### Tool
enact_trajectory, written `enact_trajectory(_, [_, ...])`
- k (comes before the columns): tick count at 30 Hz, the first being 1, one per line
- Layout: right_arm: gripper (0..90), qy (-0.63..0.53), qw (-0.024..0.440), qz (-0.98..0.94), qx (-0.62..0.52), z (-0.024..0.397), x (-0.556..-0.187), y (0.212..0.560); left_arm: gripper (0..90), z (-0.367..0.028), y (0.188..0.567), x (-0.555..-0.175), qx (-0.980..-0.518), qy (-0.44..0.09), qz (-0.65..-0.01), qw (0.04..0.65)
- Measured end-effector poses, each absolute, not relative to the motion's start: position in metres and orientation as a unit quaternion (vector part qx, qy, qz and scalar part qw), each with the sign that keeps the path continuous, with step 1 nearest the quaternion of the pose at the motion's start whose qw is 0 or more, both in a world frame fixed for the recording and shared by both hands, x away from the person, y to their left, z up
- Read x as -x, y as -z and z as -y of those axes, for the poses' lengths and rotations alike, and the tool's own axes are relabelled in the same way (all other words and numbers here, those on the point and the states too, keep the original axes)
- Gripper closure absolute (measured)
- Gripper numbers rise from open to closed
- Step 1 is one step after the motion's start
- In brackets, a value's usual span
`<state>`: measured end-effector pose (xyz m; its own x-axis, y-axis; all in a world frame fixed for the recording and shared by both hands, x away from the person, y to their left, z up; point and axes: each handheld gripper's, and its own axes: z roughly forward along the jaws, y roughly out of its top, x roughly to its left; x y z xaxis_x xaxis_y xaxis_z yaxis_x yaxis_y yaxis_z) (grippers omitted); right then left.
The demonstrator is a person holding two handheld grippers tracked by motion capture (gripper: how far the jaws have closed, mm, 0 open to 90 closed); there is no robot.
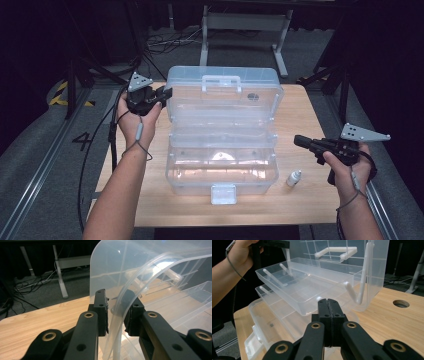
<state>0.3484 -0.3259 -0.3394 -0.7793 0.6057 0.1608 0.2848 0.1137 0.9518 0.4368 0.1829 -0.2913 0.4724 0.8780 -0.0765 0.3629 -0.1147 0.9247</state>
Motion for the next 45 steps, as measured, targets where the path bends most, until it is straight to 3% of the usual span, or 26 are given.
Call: enact_trajectory(45, [90.0,-0.583,0.133,-0.727,-0.337,0.347,-0.345,0.347,79.7,-0.188,0.308,-0.52,-0.699,-0.193,-0.486,0.488])
